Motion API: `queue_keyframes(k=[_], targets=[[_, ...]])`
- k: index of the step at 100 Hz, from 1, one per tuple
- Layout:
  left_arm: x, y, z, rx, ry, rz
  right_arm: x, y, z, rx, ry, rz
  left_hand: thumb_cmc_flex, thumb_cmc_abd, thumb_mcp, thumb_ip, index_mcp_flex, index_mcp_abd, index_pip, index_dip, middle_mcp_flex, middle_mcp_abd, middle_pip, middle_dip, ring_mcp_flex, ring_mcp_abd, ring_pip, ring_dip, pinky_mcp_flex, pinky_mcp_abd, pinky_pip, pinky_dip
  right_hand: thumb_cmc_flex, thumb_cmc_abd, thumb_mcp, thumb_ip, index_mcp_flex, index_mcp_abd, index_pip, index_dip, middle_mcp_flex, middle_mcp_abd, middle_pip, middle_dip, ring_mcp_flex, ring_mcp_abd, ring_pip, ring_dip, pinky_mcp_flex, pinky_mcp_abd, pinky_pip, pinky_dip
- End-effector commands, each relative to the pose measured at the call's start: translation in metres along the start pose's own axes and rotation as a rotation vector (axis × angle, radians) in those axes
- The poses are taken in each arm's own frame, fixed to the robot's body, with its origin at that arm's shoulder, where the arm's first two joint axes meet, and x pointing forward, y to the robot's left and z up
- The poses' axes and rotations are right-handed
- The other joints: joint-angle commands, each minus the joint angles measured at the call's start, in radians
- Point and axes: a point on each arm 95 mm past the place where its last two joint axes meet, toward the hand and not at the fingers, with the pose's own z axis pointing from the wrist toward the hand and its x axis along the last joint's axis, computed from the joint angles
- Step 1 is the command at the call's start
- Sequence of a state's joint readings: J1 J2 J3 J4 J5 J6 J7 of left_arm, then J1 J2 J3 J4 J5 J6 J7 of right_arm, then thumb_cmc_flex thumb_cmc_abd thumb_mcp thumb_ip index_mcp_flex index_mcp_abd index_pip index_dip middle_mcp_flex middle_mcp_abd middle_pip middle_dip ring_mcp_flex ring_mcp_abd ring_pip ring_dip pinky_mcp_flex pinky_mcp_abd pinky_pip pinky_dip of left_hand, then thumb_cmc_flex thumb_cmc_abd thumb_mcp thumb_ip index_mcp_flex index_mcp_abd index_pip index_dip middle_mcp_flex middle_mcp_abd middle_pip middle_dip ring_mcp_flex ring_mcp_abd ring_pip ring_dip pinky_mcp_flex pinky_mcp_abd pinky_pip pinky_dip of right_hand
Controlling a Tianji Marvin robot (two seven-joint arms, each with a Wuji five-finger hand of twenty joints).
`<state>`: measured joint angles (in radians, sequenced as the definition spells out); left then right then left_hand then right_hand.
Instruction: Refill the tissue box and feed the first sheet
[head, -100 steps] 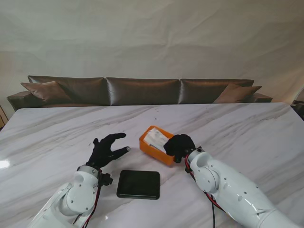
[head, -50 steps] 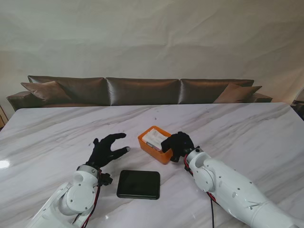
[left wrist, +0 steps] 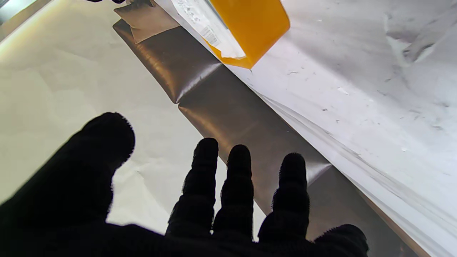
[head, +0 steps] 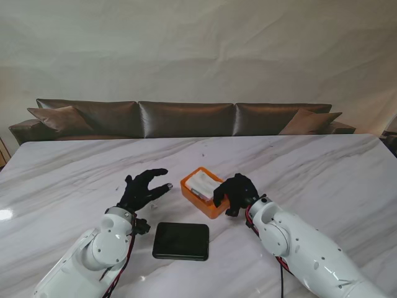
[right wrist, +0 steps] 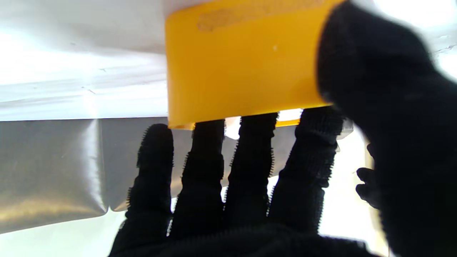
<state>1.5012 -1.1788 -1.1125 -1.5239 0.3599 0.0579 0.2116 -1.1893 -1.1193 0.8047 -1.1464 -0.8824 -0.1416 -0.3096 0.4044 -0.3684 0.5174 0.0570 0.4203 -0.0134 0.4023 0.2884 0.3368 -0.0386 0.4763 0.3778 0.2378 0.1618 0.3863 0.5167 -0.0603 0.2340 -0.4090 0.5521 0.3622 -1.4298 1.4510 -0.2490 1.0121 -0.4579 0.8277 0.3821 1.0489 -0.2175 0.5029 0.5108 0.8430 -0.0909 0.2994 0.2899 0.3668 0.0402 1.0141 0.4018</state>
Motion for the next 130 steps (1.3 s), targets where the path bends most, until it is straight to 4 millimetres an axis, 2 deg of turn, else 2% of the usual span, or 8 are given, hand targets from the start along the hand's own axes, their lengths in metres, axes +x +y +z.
queue_keyframes(k=[1,27,37,43,55,74,94,130], targets=[[0.006,0.000,0.009,-0.013,0.015,0.000,0.001,-0.004,-0.007,-0.003,-0.004,0.008,-0.038,0.043,-0.024,0.014,0.023,-0.001,0.001,-0.013,0.021,0.005,0.009,0.006,-0.023,-0.015,-0.001,-0.004,-0.022,0.005,1.277,-0.007,-0.060,-0.054,0.044,-0.011,-0.062,0.001,-0.043,-0.020,-0.060,-0.021,-0.059,-0.051,-0.075,-0.024,-0.039,-0.052,-0.025,-0.022,-0.016,-0.023],[0.006,0.004,0.044,-0.046,-0.014,0.068,0.012,0.021,-0.029,-0.149,-0.082,0.085,-0.073,0.092,-0.041,0.035,0.079,0.014,0.005,-0.013,0.001,0.011,-0.003,0.000,-0.068,-0.031,-0.022,-0.015,-0.023,0.006,1.275,-0.007,-0.204,-0.005,0.054,-0.021,-0.291,0.041,-0.120,-0.077,-0.244,0.029,-0.086,-0.153,-0.218,-0.001,-0.064,-0.088,-0.054,-0.025,-0.034,-0.050],[0.006,0.008,0.058,-0.053,-0.025,0.089,0.018,0.032,-0.040,-0.200,-0.139,0.099,-0.085,0.101,-0.051,0.036,0.091,0.028,-0.003,-0.016,-0.024,0.015,-0.001,0.001,-0.099,-0.040,-0.031,-0.021,-0.023,0.001,1.266,-0.011,-0.276,0.194,0.001,0.004,-0.328,0.090,-0.118,-0.094,-0.238,0.067,-0.049,-0.165,-0.161,0.032,-0.005,-0.063,-0.014,-0.023,0.010,-0.034],[0.005,0.010,0.067,-0.061,-0.027,0.110,0.023,0.037,-0.048,-0.223,-0.191,0.117,-0.095,0.114,-0.065,0.033,0.110,0.037,-0.016,-0.023,-0.048,0.014,0.003,0.001,-0.123,-0.050,-0.039,-0.029,-0.021,-0.002,1.255,-0.016,-0.306,0.370,-0.067,0.038,-0.336,0.145,-0.108,-0.095,-0.207,0.103,-0.027,-0.144,-0.094,0.048,0.075,-0.023,0.029,-0.027,0.060,0.003],[0.004,0.014,0.082,-0.084,-0.032,0.129,0.034,0.041,-0.063,-0.244,-0.328,0.163,-0.111,0.143,-0.103,0.028,0.132,0.047,-0.043,-0.035,-0.097,0.005,-0.002,-0.008,-0.149,-0.067,-0.101,-0.070,-0.018,-0.016,1.209,-0.033,-0.305,0.676,-0.226,0.110,-0.285,0.272,-0.087,-0.090,-0.040,0.172,-0.020,-0.130,0.067,0.117,0.185,0.055,0.127,0.014,0.176,0.097],[0.003,0.024,0.101,-0.108,-0.038,0.145,0.048,0.037,-0.074,-0.251,-0.481,0.216,-0.126,0.192,-0.173,0.024,0.143,0.049,-0.070,-0.048,-0.114,-0.015,-0.074,-0.054,-0.172,-0.093,-0.212,-0.075,-0.015,-0.032,1.124,-0.035,-0.334,0.933,-0.406,0.171,-0.176,0.414,-0.104,-0.108,0.078,0.260,-0.015,-0.114,0.188,0.208,0.330,0.179,0.194,0.076,0.321,0.207],[-0.001,0.035,0.114,-0.168,-0.052,0.133,0.057,0.019,-0.071,-0.224,-0.581,0.318,-0.128,0.226,-0.224,0.036,0.156,0.054,-0.083,-0.055,-0.115,-0.045,-0.145,-0.082,-0.194,-0.115,-0.287,-0.071,-0.014,-0.045,1.054,-0.012,-0.334,1.047,-0.498,0.208,-0.071,0.440,-0.105,-0.107,0.153,0.300,0.011,-0.091,0.227,0.269,0.437,0.248,0.215,0.106,0.404,0.253],[-0.005,0.046,0.116,-0.223,-0.052,0.112,0.057,-0.010,-0.050,-0.146,-0.643,0.402,-0.123,0.236,-0.228,0.043,0.274,0.072,-0.047,-0.044,-0.111,-0.018,-0.132,-0.071,-0.193,-0.118,-0.298,-0.061,-0.014,-0.047,1.039,0.013,-0.320,1.057,-0.489,0.215,0.011,0.432,-0.100,-0.094,0.208,0.305,0.019,-0.071,0.231,0.282,0.452,0.253,0.207,0.123,0.409,0.249]])
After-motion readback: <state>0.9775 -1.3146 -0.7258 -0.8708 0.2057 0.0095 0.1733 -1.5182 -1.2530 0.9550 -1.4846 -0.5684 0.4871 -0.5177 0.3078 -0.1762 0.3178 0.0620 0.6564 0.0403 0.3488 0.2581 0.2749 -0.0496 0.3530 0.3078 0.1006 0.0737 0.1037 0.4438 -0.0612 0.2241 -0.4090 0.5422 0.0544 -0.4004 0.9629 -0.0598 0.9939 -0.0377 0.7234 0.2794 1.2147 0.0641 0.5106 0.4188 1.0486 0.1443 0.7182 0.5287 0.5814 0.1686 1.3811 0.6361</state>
